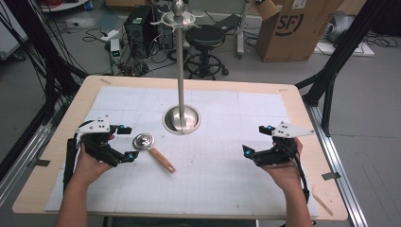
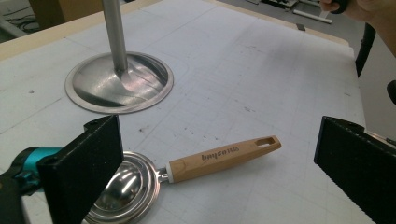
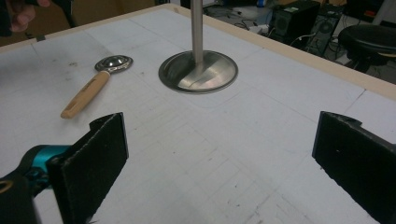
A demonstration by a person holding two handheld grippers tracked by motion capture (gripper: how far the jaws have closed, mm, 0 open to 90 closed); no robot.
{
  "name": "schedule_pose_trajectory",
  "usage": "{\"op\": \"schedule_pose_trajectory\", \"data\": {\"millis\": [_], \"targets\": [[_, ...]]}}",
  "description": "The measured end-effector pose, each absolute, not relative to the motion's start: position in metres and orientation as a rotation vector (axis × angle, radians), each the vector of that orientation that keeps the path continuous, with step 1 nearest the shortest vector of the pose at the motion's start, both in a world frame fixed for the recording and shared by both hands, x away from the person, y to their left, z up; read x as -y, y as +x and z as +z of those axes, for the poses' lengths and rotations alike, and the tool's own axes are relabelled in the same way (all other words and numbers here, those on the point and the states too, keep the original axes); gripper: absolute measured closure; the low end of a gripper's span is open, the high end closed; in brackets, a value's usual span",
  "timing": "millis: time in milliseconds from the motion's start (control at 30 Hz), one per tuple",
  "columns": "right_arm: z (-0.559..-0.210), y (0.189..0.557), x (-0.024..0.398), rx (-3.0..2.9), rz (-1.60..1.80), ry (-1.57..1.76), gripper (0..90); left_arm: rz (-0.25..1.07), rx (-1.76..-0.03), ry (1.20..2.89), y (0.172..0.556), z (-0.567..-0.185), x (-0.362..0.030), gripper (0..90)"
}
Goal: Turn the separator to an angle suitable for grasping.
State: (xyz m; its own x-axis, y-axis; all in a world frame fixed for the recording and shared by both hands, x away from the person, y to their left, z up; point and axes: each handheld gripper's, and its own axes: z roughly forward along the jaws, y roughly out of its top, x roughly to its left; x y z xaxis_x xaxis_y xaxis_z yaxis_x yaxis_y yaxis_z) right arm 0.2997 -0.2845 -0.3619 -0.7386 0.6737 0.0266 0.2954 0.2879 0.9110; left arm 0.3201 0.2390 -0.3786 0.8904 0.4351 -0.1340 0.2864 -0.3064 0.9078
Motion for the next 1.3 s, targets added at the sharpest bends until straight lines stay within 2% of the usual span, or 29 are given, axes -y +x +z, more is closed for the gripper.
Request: {"op": "schedule_pose_trajectory", "data": {"millis": [533, 567, 600, 633, 733, 767, 867, 900, 933, 1067, 1133, 1167, 1233, 1300], "targets": [[-0.36, 0.298, 0.284, -2.2, 1.418, 0.871, 2.3, 0.151, -0.501, 1.915, 0.317, -0.377, -0.237, 2.0], [-0.36, 0.298, 0.284, -2.202, 1.419, 0.878, 2.3, 0.15, -0.502, 1.919, 0.316, -0.377, -0.236, 4.2], [-0.361, 0.299, 0.284, -2.201, 1.419, 0.874, 2.2, 0.15, -0.494, 1.926, 0.315, -0.377, -0.236, 10.5], [-0.361, 0.299, 0.284, -2.201, 1.419, 0.874, 2.2, 0.137, -0.479, 1.934, 0.315, -0.378, -0.235, 10.5], [-0.363, 0.302, 0.281, -2.213, 1.41, 0.87, 2.2, 0.111, -0.444, 1.965, 0.315, -0.38, -0.23, 26.8], [-0.363, 0.302, 0.281, -2.213, 1.41, 0.87, 2.2, 0.111, -0.451, 1.975, 0.315, -0.381, -0.229, 26.8], [-0.364, 0.304, 0.28, -2.221, 1.401, 0.869, 2.3, 0.083, -0.433, 2.019, 0.316, -0.385, -0.223, 39.3], [-0.364, 0.304, 0.28, -2.221, 1.401, 0.869, 2.3, 0.067, -0.42, 2.037, 0.315, -0.387, -0.22, 39.3], [-0.365, 0.304, 0.279, -2.225, 1.396, 0.873, 2.2, 0.055, -0.406, 2.059, 0.316, -0.388, -0.217, 45.0], [-0.365, 0.304, 0.279, -2.227, 1.392, 0.865, 2.3, 0.049, -0.4, 2.103, 0.316, -0.394, -0.208, 50.9], [-0.366, 0.305, 0.278, -2.23, 1.392, 0.868, 2.3, 0.03, -0.394, 2.127, 0.317, -0.398, -0.203, 56.2], [-0.366, 0.305, 0.277, -2.24, 1.391, 0.879, 2.3, 0.016, -0.391, 2.139, 0.317, -0.399, -0.2, 62.0], [-0.367, 0.305, 0.277, -2.239, 1.387, 0.875, 2.3, 0.014, -0.382, 2.168, 0.317, -0.403, -0.195, 63.7], [-0.368, 0.306, 0.276, -2.242, 1.388, 0.882, 2.3, 0.002, -0.389, 2.193, 0.317, -0.407, -0.19, 71.1]]}}
